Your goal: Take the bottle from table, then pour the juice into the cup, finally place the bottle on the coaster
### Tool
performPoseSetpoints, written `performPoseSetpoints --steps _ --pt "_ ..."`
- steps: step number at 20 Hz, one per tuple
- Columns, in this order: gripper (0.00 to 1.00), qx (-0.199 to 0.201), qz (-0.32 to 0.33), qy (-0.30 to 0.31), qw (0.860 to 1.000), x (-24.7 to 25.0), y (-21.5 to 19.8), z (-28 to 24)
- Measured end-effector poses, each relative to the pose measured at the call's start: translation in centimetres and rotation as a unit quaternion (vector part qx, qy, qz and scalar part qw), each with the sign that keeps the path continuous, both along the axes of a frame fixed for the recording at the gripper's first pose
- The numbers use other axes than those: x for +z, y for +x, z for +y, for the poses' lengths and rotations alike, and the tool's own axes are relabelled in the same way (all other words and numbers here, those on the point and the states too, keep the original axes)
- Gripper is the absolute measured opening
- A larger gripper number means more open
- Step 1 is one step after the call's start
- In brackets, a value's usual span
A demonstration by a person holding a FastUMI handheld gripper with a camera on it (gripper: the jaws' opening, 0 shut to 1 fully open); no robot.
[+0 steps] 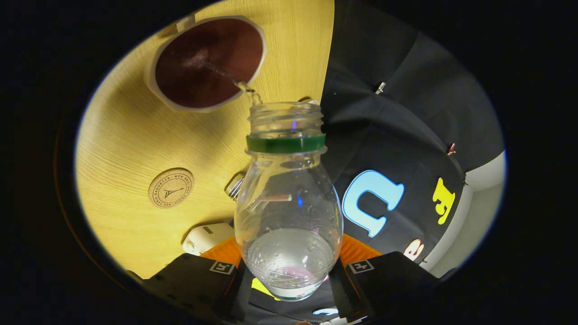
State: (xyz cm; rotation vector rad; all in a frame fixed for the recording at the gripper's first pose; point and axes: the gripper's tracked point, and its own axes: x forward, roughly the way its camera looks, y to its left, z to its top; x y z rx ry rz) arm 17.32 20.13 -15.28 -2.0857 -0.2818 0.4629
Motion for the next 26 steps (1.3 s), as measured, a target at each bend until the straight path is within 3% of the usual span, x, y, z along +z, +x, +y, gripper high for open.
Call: performPoseSetpoints --steps 17,23,26 --pt "0.75 0.019 -0.008 -0.010 1.000 0.8 -0.1 1.2" --pt "0.75 -0.017 0.029 0.025 0.999 0.6 -0.1 0.1" --pt "0.75 -0.054 0.069 0.068 0.994 0.0 -0.5 -0.7"
